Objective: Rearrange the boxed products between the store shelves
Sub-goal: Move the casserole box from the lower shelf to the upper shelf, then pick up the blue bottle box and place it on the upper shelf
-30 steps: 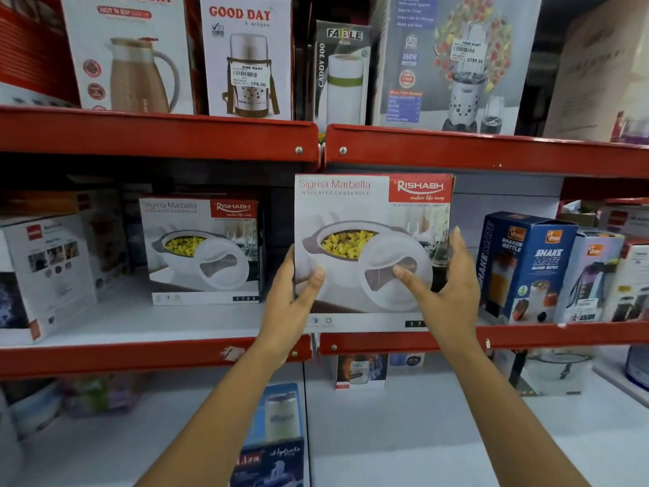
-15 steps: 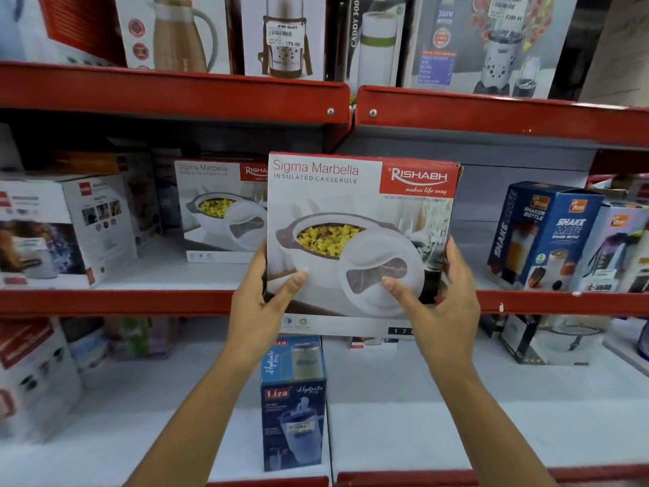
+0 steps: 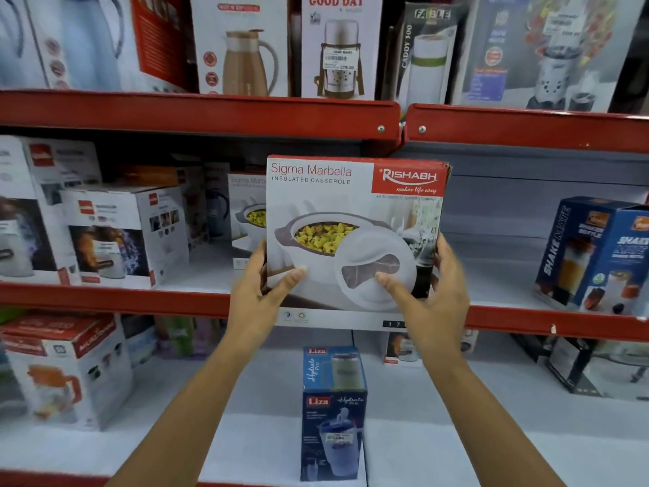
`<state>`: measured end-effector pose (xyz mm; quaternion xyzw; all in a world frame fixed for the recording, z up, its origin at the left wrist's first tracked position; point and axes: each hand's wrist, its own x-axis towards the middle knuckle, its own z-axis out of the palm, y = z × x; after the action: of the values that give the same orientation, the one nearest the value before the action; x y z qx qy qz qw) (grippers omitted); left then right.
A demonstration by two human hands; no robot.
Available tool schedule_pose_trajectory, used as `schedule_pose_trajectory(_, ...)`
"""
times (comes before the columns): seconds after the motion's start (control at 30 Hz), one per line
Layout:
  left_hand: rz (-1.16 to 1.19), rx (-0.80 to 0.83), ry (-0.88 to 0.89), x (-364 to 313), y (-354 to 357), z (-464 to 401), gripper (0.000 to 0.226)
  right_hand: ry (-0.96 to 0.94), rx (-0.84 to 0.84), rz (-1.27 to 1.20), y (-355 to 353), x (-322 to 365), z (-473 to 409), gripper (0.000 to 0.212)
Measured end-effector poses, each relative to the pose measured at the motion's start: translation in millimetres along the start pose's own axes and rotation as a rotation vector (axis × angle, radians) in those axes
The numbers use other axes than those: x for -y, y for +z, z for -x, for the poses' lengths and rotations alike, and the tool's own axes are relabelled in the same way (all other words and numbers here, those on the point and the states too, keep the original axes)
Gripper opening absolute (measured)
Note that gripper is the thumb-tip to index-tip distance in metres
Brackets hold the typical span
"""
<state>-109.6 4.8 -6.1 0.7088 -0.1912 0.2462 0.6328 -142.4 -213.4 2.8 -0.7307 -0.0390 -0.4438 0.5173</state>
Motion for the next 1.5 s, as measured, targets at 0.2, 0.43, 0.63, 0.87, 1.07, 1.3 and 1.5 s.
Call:
schedule_pose_trajectory(0.2,-0.090,-0.072,0.016,26.7,-46.7,-38.3,0.062,-0.030,0.078,0.006,68.3,5.8,-14.2,0.090)
schedule_pose_trajectory(0.43,-0.220,-0.099,-0.001,64.8,-77.5,-75.6,0.062,-0.013,0.245,0.101,121.2,-10.3,-23.6,0.078)
schedule_pose_trajectory(0.63,-0.279,-0.097,-0.046,94.6,-86.5,-92.9,0.060,0.056,0.353,0.099,142.8,-29.9,-25.6,0.072)
schedule_pose_trajectory(0.87,-0.249,-0.079,-0.111,118.0,-86.0,-111.1,0.062,0.040,0.371,0.146,152.3,-41.9,-31.2,0.072)
schedule_pose_trajectory(1.07,-0.340,-0.094,-0.131,113.8,-78.6,-96.9,0.078,-0.003,0.416,0.132,144.6,-47.7,-19.9,0.075)
schedule_pose_trajectory(1.3,-0.515,-0.059,0.108,127.2,-21.4,34.6,0.073,-0.207,0.363,0.234,84.8,-75.9,78.3,0.060)
schedule_pose_trajectory(1.5,-0.432,0.251,-0.295,175.3,21.4,166.9,0.079,0.228,0.385,0.195,42.6,-134.1,174.8,0.069)
